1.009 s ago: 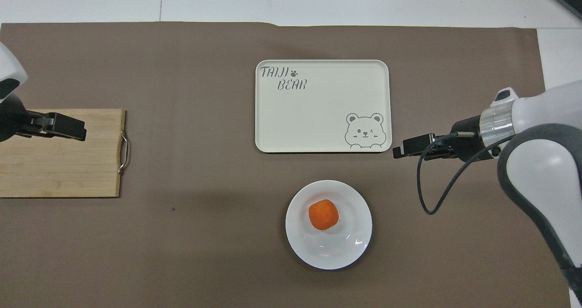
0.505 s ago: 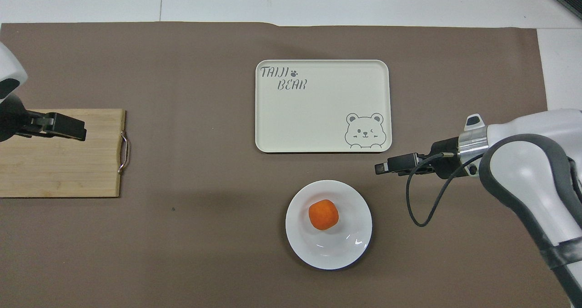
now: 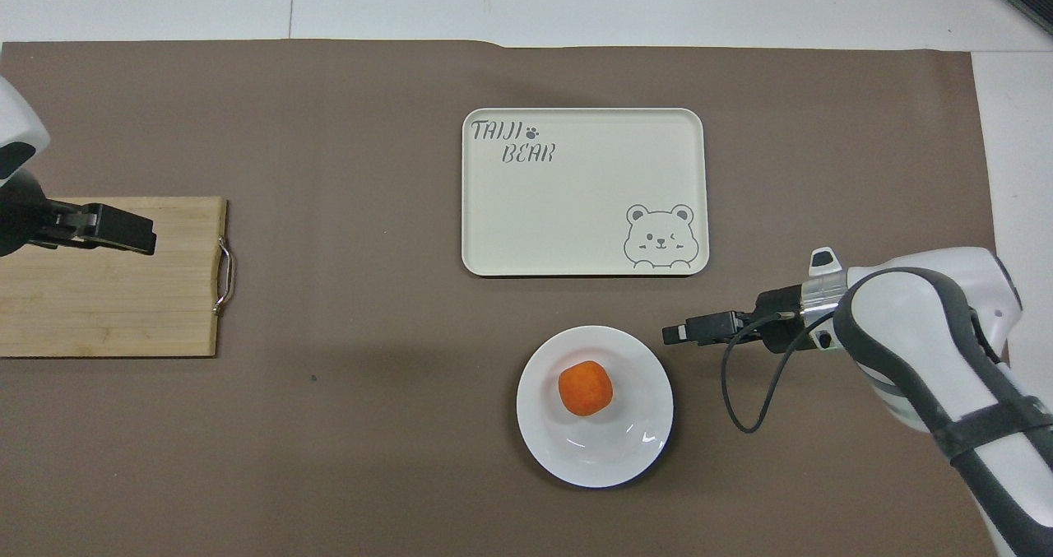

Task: Place orange and plate with both arms
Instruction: 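Move the right gripper to the plate rim nearest it, then grip the plate rim with the right gripper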

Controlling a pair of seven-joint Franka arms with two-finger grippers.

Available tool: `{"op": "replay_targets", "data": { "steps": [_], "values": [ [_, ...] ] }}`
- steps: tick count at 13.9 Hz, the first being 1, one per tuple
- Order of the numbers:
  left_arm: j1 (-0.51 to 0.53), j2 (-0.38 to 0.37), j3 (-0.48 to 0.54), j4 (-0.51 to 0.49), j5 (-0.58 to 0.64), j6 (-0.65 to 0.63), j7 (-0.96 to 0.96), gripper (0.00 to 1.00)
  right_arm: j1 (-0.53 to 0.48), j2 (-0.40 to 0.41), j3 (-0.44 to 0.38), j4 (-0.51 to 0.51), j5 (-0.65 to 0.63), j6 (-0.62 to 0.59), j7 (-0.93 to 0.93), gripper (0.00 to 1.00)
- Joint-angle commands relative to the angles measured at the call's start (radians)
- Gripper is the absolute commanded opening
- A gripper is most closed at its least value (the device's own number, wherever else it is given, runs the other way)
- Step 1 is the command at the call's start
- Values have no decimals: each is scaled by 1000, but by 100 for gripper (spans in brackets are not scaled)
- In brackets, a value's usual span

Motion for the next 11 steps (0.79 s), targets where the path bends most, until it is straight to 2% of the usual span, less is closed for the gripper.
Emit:
{"op": "replay_targets", "data": {
  "steps": [1, 4, 8, 11],
  "values": [
    [11, -15, -6, -20, 14, 2, 7, 100, -1, 10, 5, -58, 51, 51, -72, 100],
    [11, -17, -6, -20, 14, 2, 7, 100, 3, 16, 6, -96, 69, 66, -74, 100],
    [11, -17, -6, -20, 14, 2, 7, 100, 60, 17, 6, -133, 135, 94, -75, 100],
    [11, -17, -6, -20, 14, 2, 7, 100, 85, 13, 5, -149, 138, 115, -75, 100]
  ]
}}
